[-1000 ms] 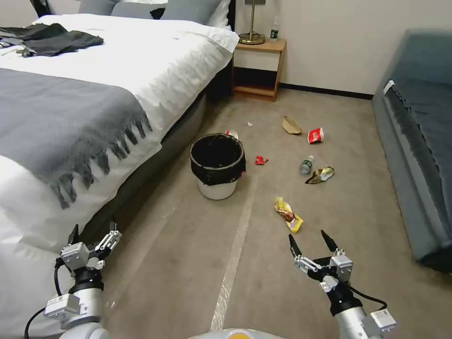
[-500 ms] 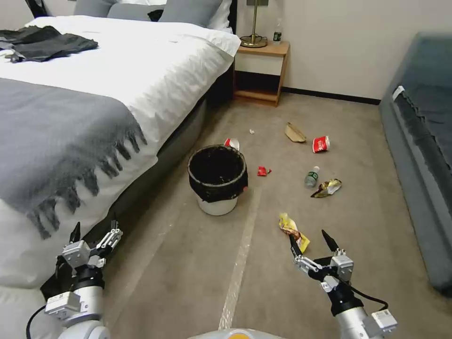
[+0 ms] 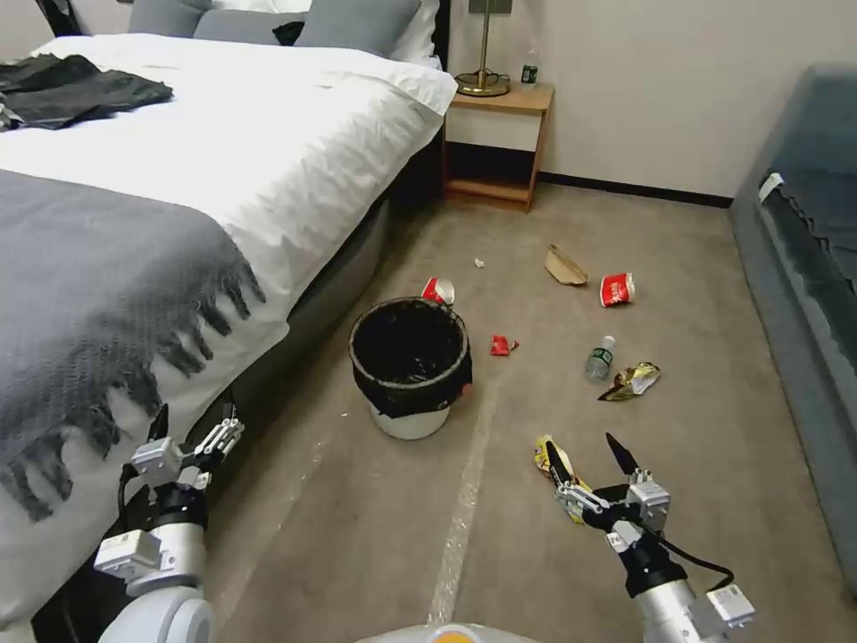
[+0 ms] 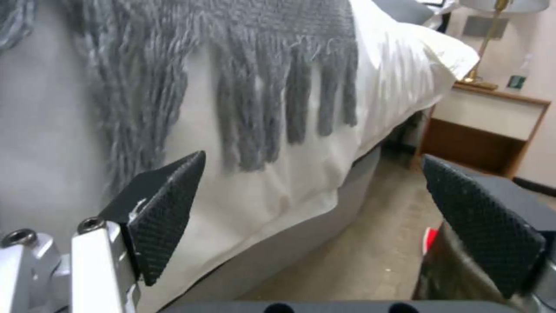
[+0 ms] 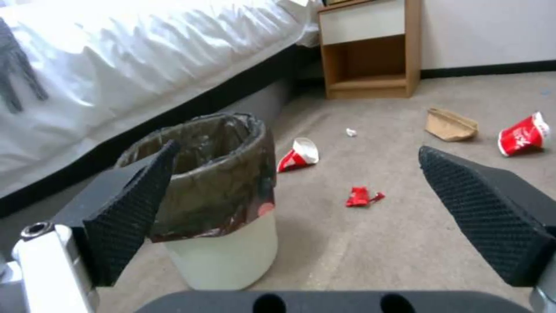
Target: Pick up the trash can from the floor.
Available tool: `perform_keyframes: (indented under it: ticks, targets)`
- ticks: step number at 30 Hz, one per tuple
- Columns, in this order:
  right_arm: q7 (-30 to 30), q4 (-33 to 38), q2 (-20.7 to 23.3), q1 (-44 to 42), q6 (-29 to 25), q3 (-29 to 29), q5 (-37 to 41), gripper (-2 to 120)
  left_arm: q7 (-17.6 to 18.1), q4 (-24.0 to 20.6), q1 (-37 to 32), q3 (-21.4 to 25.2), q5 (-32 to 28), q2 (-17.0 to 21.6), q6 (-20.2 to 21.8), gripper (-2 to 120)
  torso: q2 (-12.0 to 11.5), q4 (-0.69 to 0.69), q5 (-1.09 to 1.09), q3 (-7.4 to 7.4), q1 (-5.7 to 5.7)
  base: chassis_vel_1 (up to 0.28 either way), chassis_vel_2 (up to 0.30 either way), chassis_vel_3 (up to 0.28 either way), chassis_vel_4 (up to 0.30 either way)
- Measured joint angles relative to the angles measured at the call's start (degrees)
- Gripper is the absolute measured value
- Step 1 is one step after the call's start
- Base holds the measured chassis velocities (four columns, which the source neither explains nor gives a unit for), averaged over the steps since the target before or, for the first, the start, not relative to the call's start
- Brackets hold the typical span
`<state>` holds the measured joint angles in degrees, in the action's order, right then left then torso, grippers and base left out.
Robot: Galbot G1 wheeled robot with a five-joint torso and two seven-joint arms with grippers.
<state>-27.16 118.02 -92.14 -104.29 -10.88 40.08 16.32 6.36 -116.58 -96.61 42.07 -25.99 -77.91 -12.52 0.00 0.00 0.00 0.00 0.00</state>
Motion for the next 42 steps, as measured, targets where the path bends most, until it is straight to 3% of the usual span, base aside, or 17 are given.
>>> perform_keyframes:
  ticks: [8,10,19,29,34,37,42]
  targets:
    - [-0.38,-0.43,0.06,0.33,0.08,-1.09,-0.19,100,1.97,-3.27,1.86,-0.04,-6.88,2.55,4.83,93,0.00,0.00,0.00,0.00,0.00,0.000,0.000,0.000,0.000]
    - [-0.40,-0.67,0.17,0.53,0.12,-1.60,-0.35,100,5.36,-4.62,4.40,0.13,-11.38,4.68,8.32,95,0.00,0.01,0.00,0.00,0.00,0.000,0.000,0.000,0.000]
    - [-1.02,0.87,0.01,-0.36,-0.26,-1.92,-0.84,100,10.44,-4.92,13.60,-0.94,-24.50,12.11,15.75,100,0.00,-0.01,-0.01,0.00,0.00,0.000,0.000,0.000,0.000]
    - [-3.23,3.34,0.01,-1.47,-1.26,-3.72,-2.00,100,11.30,-3.21,17.86,-1.80,-32.13,16.44,19.61,100,0.00,0.02,0.00,0.00,0.00,0.000,0.000,0.000,0.000]
    - [-3.59,8.36,0.00,-3.14,-1.58,-3.93,-2.24,100,14.41,0.70,24.98,-6.58,-37.49,19.24,25.42,99,0.00,-0.01,0.00,0.00,0.00,0.000,0.000,0.000,0.000]
    - [-3.58,9.11,0.00,-3.33,-1.56,-3.91,-2.27,100,14.85,1.79,26.65,-8.03,-38.04,19.68,25.68,98,0.00,0.00,0.00,0.00,0.00,0.000,0.000,0.000,0.000]
    - [-3.42,9.47,0.01,-3.13,-1.54,-2.85,-2.38,100,16.06,6.17,34.69,-15.86,-39.76,20.77,26.84,95,0.00,0.00,0.00,0.00,0.00,0.000,0.000,0.000,0.000]
